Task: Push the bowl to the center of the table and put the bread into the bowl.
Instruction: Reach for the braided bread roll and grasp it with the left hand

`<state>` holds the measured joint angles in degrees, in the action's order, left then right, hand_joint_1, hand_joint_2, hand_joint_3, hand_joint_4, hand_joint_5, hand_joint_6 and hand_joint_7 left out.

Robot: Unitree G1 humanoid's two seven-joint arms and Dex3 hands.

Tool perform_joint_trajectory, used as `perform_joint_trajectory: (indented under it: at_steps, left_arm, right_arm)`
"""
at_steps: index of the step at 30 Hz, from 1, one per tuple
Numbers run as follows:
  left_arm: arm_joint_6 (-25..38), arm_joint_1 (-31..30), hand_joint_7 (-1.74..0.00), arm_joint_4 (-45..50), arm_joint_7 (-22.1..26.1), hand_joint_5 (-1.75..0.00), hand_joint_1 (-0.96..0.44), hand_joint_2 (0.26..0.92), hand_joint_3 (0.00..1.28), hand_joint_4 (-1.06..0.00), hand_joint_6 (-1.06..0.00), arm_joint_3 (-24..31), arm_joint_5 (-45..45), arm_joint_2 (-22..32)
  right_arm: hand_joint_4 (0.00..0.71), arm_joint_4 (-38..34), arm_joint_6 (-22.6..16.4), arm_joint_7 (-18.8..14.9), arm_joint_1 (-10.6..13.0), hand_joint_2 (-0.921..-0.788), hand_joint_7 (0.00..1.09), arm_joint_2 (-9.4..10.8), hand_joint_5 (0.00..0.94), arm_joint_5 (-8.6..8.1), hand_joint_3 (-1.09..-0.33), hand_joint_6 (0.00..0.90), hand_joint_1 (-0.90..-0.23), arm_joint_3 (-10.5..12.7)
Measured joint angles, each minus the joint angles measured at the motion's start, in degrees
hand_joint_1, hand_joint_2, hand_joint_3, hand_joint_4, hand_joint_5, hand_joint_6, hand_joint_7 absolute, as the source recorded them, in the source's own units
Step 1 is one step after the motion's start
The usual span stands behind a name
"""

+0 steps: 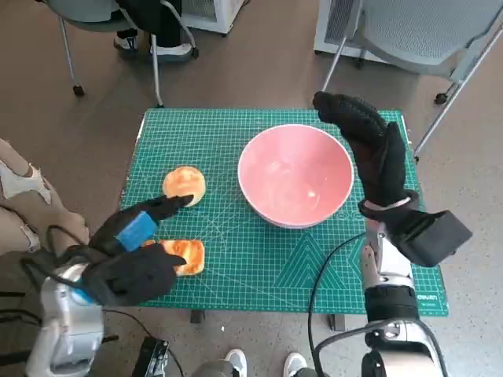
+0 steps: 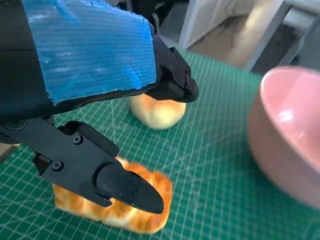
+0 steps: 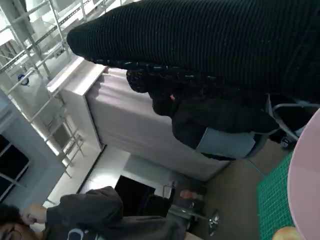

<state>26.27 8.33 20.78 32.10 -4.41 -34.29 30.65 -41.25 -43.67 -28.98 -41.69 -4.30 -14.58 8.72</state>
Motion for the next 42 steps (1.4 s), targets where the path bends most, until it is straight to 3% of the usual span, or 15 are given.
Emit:
perform_joint_trajectory:
  at_steps: [21,42]
  left_arm:
    - [1.0,3.3,-0.02,-11.7,1.3,0.00,-0.47,0.720,0.00,-0.29,-0.46,-6.4,-0.8,1.5]
    - [2.6,6.2,0.00,-17.3,2.2,0.00,-0.40,0.700,0.00,-0.24,-0.42,-9.8,-0.9,2.8]
  right_arm:
    - [0.182,-0.8,0.0,0.0,0.0,-0.921,0.21,0.0,0.004,-1.03,-0.778,0.153,-0.652,0.0]
    - [0.186,-0.9,0.7,-0.6,0.0,-0.921,0.24,0.3,0.004,-1.92,-0.782,0.138,-0.652,-0.1]
